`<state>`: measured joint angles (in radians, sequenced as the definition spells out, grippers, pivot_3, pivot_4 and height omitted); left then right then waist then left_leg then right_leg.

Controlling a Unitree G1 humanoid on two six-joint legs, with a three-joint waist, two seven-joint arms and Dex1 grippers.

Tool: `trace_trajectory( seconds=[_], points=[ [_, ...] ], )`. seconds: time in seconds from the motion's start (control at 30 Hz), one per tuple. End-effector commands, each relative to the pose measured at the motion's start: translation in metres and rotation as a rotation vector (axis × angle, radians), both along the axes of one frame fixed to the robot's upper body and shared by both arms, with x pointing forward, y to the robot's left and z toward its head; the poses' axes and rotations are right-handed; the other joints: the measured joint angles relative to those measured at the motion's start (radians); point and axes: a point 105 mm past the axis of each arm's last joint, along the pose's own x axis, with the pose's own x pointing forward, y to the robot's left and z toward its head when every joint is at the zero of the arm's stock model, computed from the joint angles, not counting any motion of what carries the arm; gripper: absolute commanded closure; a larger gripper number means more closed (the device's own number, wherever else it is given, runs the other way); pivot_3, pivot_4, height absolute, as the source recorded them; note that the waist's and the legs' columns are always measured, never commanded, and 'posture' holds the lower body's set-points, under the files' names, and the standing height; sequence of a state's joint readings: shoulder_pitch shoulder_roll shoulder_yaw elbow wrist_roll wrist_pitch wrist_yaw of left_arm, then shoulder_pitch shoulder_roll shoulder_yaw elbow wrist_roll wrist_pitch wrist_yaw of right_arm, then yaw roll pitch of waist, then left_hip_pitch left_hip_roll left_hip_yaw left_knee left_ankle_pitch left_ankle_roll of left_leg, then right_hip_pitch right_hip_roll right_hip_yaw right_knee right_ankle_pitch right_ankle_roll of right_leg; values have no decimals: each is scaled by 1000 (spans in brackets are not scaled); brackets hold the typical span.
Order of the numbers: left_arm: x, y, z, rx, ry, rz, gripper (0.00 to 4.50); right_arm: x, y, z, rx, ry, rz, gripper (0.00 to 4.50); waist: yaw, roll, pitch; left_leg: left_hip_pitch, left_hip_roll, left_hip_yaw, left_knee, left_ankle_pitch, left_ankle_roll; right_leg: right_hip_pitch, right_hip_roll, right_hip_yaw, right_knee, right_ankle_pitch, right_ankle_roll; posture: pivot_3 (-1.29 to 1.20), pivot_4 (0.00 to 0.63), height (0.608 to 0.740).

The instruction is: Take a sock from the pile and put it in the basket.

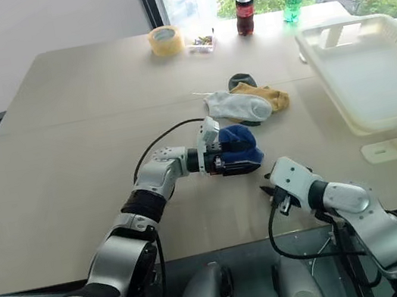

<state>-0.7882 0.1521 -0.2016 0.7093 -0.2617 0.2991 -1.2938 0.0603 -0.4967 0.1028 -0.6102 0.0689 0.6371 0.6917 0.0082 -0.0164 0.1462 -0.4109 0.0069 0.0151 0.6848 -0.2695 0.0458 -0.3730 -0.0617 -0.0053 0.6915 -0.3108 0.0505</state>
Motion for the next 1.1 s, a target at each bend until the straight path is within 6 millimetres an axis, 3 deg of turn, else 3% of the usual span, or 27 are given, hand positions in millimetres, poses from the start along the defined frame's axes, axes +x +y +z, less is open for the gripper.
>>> trace_trajectory(
  seconds=[0.03, 0.07, 0.1, 0.13, 0.27, 0.5, 0.67, 0.77, 0.83, 0.93, 1.03, 1.1],
  points=[
    [-7, 11, 26, -163, -12, -26, 0, 11, -12, 40, 162, -82, -156, 1579, -2, 0, 0, 0, 0, 0, 0, 0, 0, 0, 0, 0, 1, 0, 0, 0, 150, 740],
    [-6, 17, 38, -206, -28, -23, 0, 14, -12, 47, 193, -95, -178, 1579, -2, 0, 1, 0, 0, 0, 0, 0, 0, 0, 0, 0, 1, 0, 0, 0, 150, 740],
    [-6, 23, 47, -224, -51, -13, 0, 18, -10, 53, 213, -109, -188, 1054, -14, 1, 2, -1, 0, 0, 0, 0, 0, -1, 0, 0, 1, 0, 0, 0, 150, 740],
    [-5, 30, 57, -243, -69, 9, 0, 23, -8, 57, 225, -116, -199, 803, -16, 1, 3, -4, 1, 0, 0, 0, -1, -5, 0, 1, 3, 0, 0, 0, 150, 740],
    [-2, 54, 79, -235, -158, 97, 0, 43, 3, 62, 207, -134, -232, 803, -22, 2, 4, -4, 0, 0, 0, 1, -1, -5, 0, 2, 2, 0, 0, 0, 150, 740],
    [-2, 84, 61, -95, -281, 222, 0, 80, 27, 43, 170, -49, -296, 803, -22, 2, 5, -4, -1, 2, -1, 2, -3, -5, 0, 2, 1, 0, 0, 0, 150, 740],
    [-6, 101, 58, -68, -348, 270, 0, 103, 25, 17, 135, 77, -394, 803, -20, 3, 5, -4, 0, 2, -1, 2, -4, -6, 0, 2, 1, 0, 0, 0, 150, 740],
    [-7, 113, 61, -42, -387, 292, 0, 102, 30, 9, 216, 187, -399, 803, -21, 3, 5, -4, -1, 2, -1, 2, -3, -6, -1, 2, 1, 0, 0, 0, 150, 740],
    [-5, 122, 62, -26, -390, 314, 0, 96, 37, 16, 299, 240, -358, 803, -21, 3, 5, -3, 0, 2, -1, 1, -3, -6, -1, 2, 1, 0, 0, 0, 150, 740],
    [-3, 131, 63, -12, -401, 339, 0, 86, 42, 13, 284, 282, -288, 803, -22, 3, 5, -3, 0, 2, -2, 1, -2, -5, -1, 2, 1, 0, 0, 0, 150, 740],
    [-4, 130, 64, -25, -400, 348, 0, 84, 36, 3, 265, 308, -304, 803, -24, 3, 5, -3, 0, 2, -2, 1, -1, -6, -1, 2, 2, 0, 0, 0, 150, 740],
    [-5, 130, 64, -21, -407, 348, 0, 91, 23, 15, 323, 284, -357, 803, -23, 3, 5, -3, 0, 2, -2, 1, -1, -6, -1, 2, 1, 0, 0, 0, 150, 740]
  ],
)
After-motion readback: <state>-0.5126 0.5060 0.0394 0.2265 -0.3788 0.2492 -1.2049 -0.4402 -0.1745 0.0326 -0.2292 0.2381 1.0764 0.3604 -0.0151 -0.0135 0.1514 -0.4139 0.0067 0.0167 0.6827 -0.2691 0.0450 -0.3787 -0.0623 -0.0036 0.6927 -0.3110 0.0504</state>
